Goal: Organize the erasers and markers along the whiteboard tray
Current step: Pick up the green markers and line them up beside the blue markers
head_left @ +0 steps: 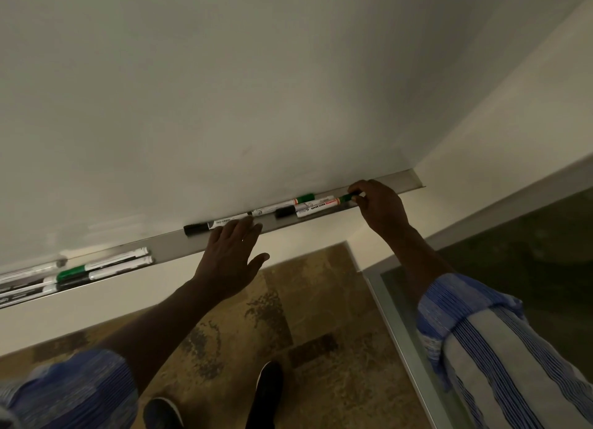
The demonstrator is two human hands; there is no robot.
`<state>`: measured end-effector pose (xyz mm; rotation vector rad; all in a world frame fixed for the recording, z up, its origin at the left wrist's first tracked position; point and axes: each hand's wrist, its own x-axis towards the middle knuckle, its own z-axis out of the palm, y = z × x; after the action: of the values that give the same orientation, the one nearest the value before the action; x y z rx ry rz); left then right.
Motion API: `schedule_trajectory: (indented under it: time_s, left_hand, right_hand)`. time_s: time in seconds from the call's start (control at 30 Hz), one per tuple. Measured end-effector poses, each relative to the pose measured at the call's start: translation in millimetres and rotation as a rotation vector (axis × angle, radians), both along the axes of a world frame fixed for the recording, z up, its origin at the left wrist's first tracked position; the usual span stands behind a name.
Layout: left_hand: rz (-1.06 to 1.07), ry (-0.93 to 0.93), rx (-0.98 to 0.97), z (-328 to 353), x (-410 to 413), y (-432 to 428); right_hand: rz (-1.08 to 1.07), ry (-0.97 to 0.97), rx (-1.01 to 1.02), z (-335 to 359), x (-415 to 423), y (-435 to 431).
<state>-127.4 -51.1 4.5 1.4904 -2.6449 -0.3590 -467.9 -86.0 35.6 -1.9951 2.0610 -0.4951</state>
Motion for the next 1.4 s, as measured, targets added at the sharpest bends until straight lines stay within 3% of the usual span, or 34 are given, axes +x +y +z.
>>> schedule_trajectory:
  time_s: [0.23, 0.4, 0.57, 0.87, 1.03, 1.27, 1.4]
  left_hand:
    - [-0.04, -0.074, -0.078, 6, -20, -15]
    - [-0.051, -0.154, -0.093, 11, -36, -24]
    - [-0.001, -0.066, -0.08, 12, -52, -24]
    - [0.013, -0.159, -0.14, 20, -66, -37]
    - [0.04, -0.149, -0.137, 19, -71, -43]
    - [0.154, 0.041, -0.102, 29, -63, -35]
    - [0.276, 0.3, -0.013, 40, -56, -25]
  right_hand:
    - [-0.031, -0.023, -0.031, -9, 2, 10]
    - [-0.14, -0.142, -0.042, -11, 5, 11]
    - [-0.289, -0.222, -0.186, -11, 25, 26]
    - [-0.026, -0.16, -0.129, -27, 106, 63]
    - [-0.028, -0.163, -0.066, -35, 121, 68]
    - [-0.078, -0.276, -0.089, -29, 122, 67]
    - [-0.151, -0.348, -0.121, -19, 134, 63]
